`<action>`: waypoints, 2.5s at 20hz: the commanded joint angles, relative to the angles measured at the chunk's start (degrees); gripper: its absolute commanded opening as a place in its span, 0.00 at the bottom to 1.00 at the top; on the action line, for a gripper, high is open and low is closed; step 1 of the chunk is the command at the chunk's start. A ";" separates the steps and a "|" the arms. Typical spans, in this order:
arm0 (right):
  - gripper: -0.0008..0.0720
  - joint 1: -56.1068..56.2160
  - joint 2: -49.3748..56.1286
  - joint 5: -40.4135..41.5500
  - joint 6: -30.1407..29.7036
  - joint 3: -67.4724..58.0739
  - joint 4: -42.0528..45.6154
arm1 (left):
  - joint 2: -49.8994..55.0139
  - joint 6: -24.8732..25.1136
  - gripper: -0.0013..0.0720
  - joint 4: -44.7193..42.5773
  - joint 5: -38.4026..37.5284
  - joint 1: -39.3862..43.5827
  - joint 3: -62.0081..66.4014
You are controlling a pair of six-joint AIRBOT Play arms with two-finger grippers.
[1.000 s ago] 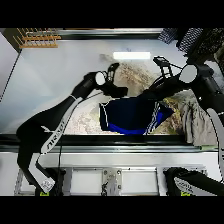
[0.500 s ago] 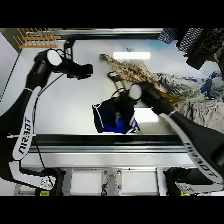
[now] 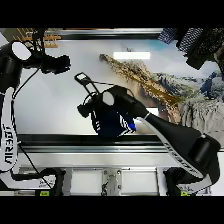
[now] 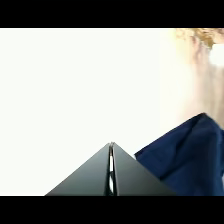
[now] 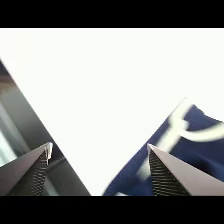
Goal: Fold the clothes and pants, and hang the long-sleeved shirts on hangers.
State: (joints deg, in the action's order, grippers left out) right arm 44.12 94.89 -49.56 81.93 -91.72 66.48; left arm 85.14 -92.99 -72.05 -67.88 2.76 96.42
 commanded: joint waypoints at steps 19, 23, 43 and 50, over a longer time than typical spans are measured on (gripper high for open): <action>0.92 -34.86 -26.77 -2.36 -0.11 33.62 3.19 | 5.49 3.15 0.81 8.66 11.21 25.49 -16.09; 0.92 -34.86 -26.75 -2.36 -0.11 33.62 3.21 | 7.43 1.99 0.03 8.63 16.26 22.10 -16.02; 0.92 -34.75 -26.12 -2.43 -0.09 33.64 3.13 | 12.07 25.31 0.78 16.52 -5.92 19.21 -7.96; 0.92 -34.75 -26.12 -2.84 -0.09 33.64 3.15 | 17.79 18.32 0.65 16.61 -5.38 22.25 -7.93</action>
State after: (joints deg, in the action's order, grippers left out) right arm 9.30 68.73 -52.12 81.84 -58.11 69.63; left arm 101.49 -71.83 -55.59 -73.12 24.14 88.44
